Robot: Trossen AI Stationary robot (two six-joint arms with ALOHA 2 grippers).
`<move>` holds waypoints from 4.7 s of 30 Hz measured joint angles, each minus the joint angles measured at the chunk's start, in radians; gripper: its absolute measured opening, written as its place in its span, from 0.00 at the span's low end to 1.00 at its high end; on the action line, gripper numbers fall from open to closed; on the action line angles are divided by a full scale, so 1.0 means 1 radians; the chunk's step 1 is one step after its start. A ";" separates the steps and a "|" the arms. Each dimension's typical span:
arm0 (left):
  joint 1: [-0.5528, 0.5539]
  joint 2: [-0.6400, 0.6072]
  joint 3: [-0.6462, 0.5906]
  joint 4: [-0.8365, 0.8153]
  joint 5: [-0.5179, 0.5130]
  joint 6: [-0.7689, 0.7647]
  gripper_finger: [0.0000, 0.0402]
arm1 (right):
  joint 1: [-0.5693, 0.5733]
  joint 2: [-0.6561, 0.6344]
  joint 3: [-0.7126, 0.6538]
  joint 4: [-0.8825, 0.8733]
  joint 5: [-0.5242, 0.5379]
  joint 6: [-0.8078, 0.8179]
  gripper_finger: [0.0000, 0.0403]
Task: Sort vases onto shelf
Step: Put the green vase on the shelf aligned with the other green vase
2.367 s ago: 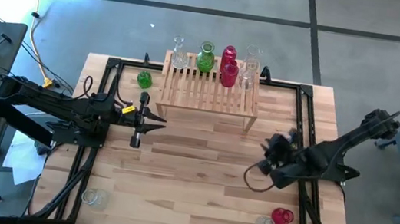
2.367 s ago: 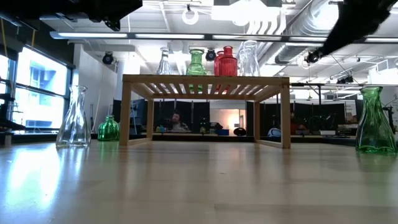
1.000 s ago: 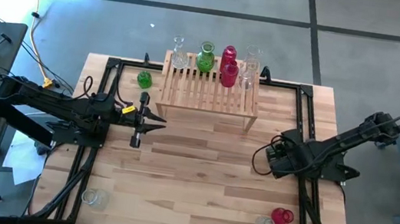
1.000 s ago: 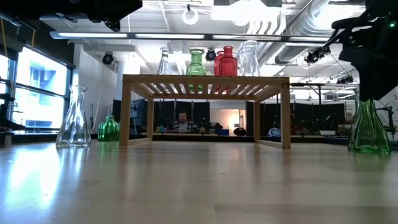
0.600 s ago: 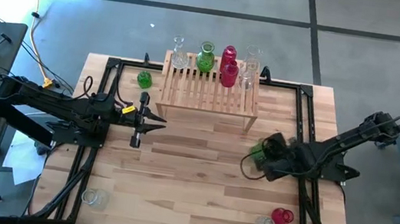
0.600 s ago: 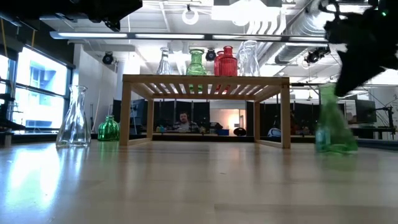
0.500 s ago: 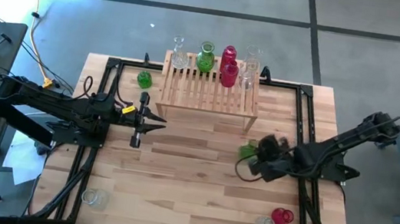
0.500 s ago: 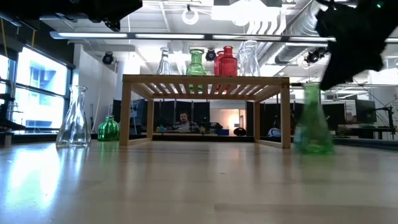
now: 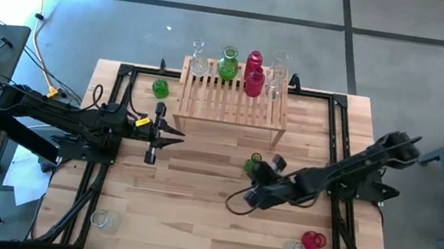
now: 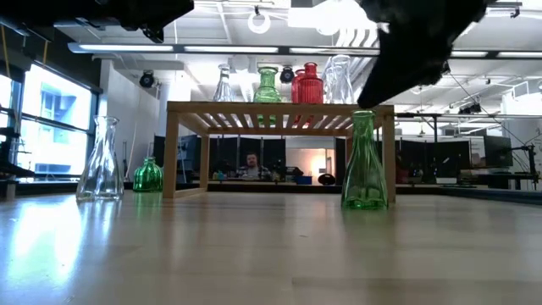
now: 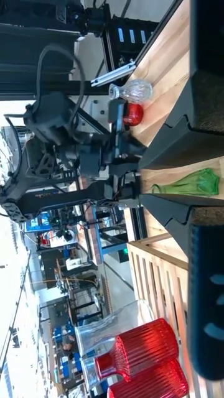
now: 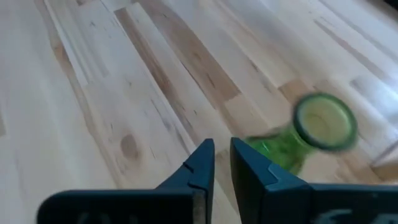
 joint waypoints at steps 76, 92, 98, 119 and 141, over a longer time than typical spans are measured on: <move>-0.036 0.035 0.000 -0.006 0.006 -0.026 0.15 | -0.045 0.227 -0.104 0.648 -0.033 -0.428 0.15; -0.174 0.545 0.159 0.049 -0.252 -0.237 0.16 | 0.084 0.155 -0.104 0.328 0.125 -0.334 0.01; -0.198 0.766 0.159 0.296 -0.459 -0.278 0.21 | 0.161 0.074 -0.105 0.246 0.253 -0.297 0.00; -0.140 1.122 0.416 0.403 -0.634 -0.333 0.60 | 0.307 0.010 -0.105 0.196 0.422 -0.199 0.00; -0.007 1.122 0.418 0.441 -0.327 -0.340 0.60 | 0.307 0.010 -0.105 0.194 0.421 -0.200 0.00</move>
